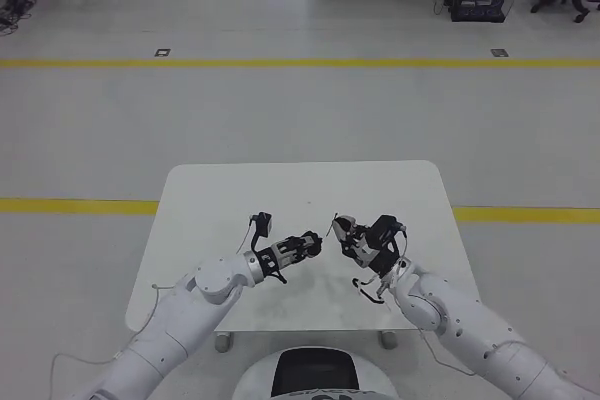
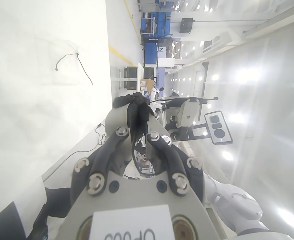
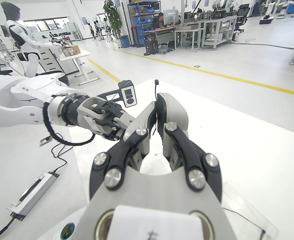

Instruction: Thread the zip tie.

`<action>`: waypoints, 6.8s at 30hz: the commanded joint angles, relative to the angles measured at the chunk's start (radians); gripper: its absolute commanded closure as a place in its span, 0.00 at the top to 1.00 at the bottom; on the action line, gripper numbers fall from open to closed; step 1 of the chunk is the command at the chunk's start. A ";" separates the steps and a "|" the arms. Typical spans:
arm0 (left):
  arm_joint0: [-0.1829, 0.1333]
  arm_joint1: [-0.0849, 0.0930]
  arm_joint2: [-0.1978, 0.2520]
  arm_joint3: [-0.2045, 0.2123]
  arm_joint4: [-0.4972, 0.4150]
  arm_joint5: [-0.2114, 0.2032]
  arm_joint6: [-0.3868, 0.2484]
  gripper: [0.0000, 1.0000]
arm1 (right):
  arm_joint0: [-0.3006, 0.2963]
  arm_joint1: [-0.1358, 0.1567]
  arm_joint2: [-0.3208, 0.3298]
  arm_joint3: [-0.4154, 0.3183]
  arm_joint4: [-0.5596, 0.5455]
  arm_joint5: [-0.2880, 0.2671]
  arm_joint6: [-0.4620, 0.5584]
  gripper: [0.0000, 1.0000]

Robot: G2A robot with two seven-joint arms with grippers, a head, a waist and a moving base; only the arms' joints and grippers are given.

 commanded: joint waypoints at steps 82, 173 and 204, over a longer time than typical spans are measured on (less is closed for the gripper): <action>-0.001 -0.001 0.002 0.005 -0.003 -0.003 0.001 0.00 | -0.083 -0.119 0.138 0.017 -0.139 -0.075 0.080 0.00; -0.001 -0.001 0.002 0.005 -0.003 -0.003 0.001 0.00 | -0.191 -0.043 0.238 -0.049 0.029 -0.121 0.090 1.00; 0.004 0.003 -0.058 0.101 -0.297 -0.089 -0.306 0.00 | -0.082 0.004 0.320 -0.071 1.222 -0.121 0.978 1.00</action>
